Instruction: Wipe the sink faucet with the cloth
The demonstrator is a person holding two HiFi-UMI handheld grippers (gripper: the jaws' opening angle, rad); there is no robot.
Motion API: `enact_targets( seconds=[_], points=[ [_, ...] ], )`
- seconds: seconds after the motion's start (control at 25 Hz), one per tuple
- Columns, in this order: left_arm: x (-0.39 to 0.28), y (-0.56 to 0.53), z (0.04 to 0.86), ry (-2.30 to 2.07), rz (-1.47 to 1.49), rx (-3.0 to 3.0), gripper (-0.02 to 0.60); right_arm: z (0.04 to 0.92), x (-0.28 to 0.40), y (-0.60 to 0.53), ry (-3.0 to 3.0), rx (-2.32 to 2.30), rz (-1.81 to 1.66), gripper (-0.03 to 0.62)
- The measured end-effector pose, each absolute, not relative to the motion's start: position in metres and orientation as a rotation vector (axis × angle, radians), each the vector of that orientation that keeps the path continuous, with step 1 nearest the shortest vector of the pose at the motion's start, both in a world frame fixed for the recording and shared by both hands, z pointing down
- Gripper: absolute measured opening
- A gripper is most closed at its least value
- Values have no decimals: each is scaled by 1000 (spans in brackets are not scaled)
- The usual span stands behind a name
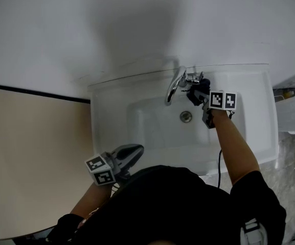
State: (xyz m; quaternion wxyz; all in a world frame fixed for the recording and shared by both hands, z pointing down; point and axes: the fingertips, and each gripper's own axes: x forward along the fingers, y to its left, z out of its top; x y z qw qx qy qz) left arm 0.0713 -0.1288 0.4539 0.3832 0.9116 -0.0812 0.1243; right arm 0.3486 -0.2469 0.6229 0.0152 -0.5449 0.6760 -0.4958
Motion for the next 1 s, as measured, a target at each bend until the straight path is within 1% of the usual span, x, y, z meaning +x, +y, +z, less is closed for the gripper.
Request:
enact_targets(
  seconds=[0.08, 0.2, 0.4, 0.72, 0.84, 1.0],
  points=[
    [68, -131, 454, -221, 311, 2315, -2, 626, 346, -255, 1868, -1600, -1560, 64],
    [70, -130, 454, -213, 307, 2312, -2, 631, 344, -265, 1727, -1568, -1534, 64],
    [65, -131, 455, -220, 310, 2318, -2, 617, 297, -280, 1904, -1479, -1533, 64],
    [48, -140, 451, -267, 272, 2330, -2, 612, 334, -257, 1813, -1610, -1410, 66],
    [43, -142, 449, -278, 260, 2328, -2, 618, 326, -266, 1775, -1603, -1419, 64],
    [38, -146, 446, -303, 238, 2333, -2, 623, 299, -285, 1904, -1584, -1500, 66]
  ],
)
